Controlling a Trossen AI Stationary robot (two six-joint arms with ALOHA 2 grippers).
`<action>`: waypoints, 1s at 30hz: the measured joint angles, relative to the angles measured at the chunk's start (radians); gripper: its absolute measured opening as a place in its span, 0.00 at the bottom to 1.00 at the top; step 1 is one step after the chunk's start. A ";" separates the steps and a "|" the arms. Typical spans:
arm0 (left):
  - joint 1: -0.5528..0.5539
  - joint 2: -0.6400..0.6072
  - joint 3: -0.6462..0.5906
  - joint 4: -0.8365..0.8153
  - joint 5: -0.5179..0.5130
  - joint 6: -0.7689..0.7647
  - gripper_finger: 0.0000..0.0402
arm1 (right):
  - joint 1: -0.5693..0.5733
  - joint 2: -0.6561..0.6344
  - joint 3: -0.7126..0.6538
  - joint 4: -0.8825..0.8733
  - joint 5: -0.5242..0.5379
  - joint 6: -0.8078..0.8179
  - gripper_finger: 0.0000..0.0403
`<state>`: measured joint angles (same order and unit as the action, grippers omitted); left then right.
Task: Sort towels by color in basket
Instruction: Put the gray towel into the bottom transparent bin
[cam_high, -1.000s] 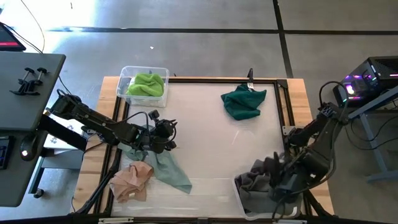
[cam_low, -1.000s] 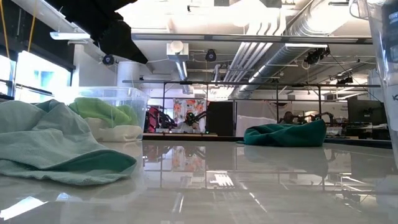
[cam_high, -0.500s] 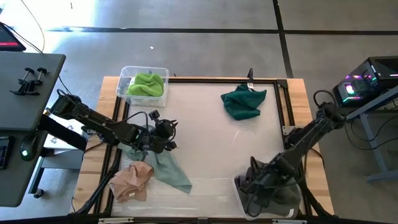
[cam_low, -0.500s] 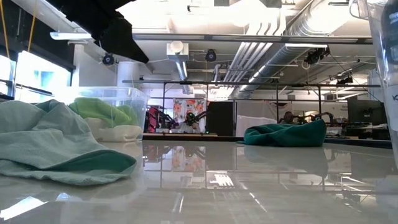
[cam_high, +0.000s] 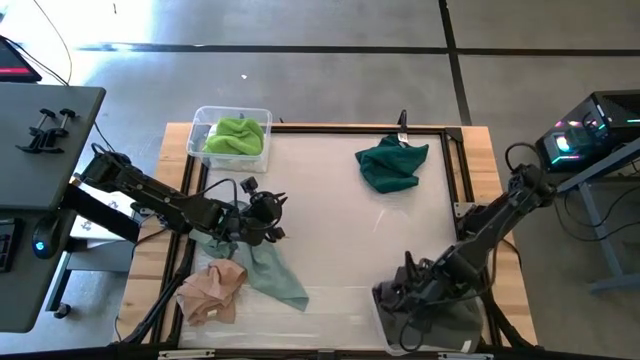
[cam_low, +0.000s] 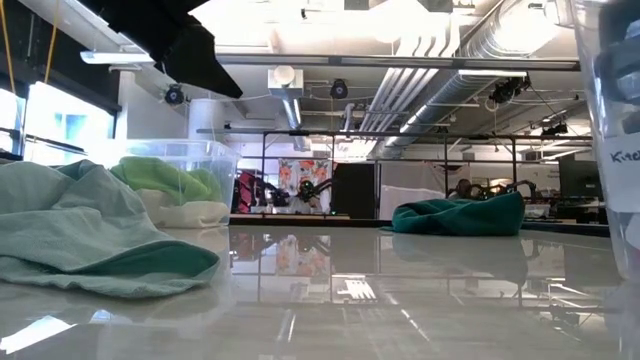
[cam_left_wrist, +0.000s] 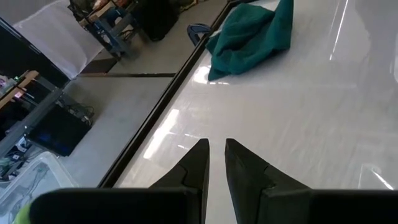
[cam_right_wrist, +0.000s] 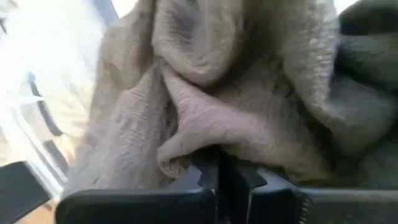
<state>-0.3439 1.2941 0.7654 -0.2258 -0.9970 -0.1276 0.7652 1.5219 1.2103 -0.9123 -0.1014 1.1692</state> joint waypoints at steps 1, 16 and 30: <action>0.000 0.000 0.000 0.004 0.000 0.001 0.10 | 0.008 0.000 0.022 -0.023 0.016 0.000 0.01; 0.000 0.000 0.000 0.007 0.000 0.002 0.10 | 0.069 -0.003 0.268 -0.323 0.337 0.014 0.04; 0.000 0.000 0.000 0.006 0.021 0.001 0.10 | -0.023 -0.003 0.252 -0.524 0.335 -0.052 0.46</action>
<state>-0.3435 1.2938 0.7654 -0.2195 -0.9758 -0.1265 0.7423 1.5190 1.4628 -1.4362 0.2335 1.1175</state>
